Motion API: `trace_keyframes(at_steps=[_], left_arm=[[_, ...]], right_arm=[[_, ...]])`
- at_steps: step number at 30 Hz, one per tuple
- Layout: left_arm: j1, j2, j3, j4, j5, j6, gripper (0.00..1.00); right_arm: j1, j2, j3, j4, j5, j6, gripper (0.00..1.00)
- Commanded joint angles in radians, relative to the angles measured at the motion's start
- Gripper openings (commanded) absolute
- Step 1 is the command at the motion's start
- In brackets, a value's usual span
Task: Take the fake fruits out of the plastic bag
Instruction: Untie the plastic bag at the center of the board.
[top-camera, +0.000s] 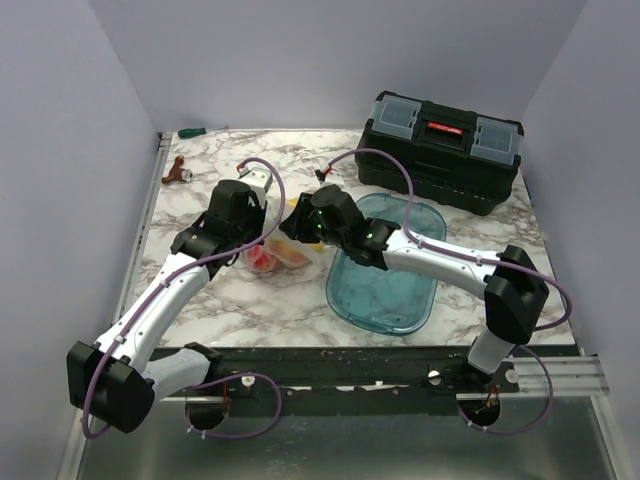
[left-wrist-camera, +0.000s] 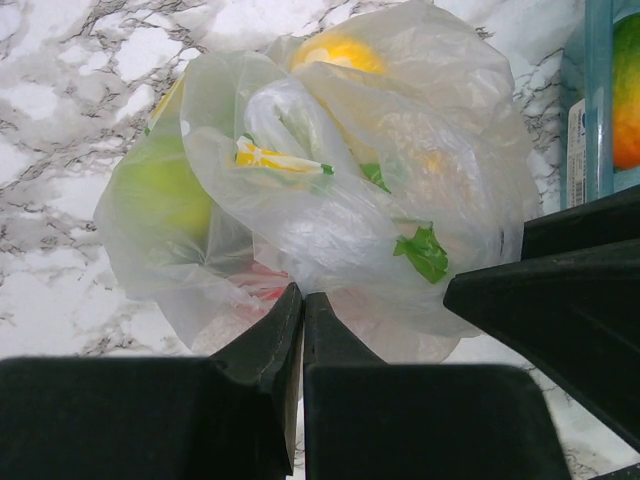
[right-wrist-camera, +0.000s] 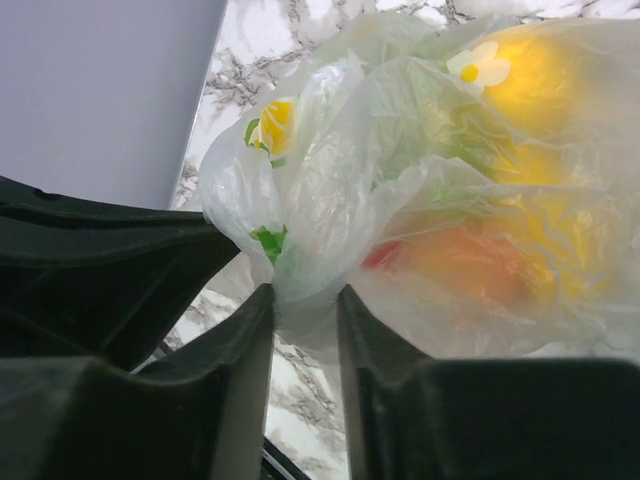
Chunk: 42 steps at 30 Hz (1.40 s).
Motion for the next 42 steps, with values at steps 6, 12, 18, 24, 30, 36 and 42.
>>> trace_keyframes(at_steps=[6,12,18,24,30,36,42], left_arm=[[-0.001,-0.050,-0.018,0.039,-0.040,-0.021,0.00],[-0.001,-0.048,-0.012,0.022,-0.165,-0.052,0.00],[0.002,-0.049,-0.008,0.006,-0.277,-0.089,0.00],[0.019,-0.085,-0.022,0.010,-0.326,-0.107,0.00],[0.022,-0.103,-0.029,0.012,-0.339,-0.110,0.00],[0.024,-0.134,-0.037,0.027,-0.283,-0.092,0.00],[0.024,-0.205,-0.066,0.051,-0.206,-0.102,0.00]], right_arm=[[0.010,-0.028,0.013,0.030,0.034,-0.050,0.01],[-0.002,-0.051,-0.033,0.129,-0.066,-0.059,0.01],[-0.087,-0.088,-0.130,0.285,-0.283,0.026,0.01],[-0.251,-0.111,-0.325,0.629,-0.570,0.245,0.01],[-0.308,-0.089,-0.396,0.787,-0.646,0.353,0.01],[-0.330,-0.026,-0.430,0.915,-0.699,0.443,0.01],[-0.331,-0.018,-0.434,0.902,-0.686,0.434,0.01]])
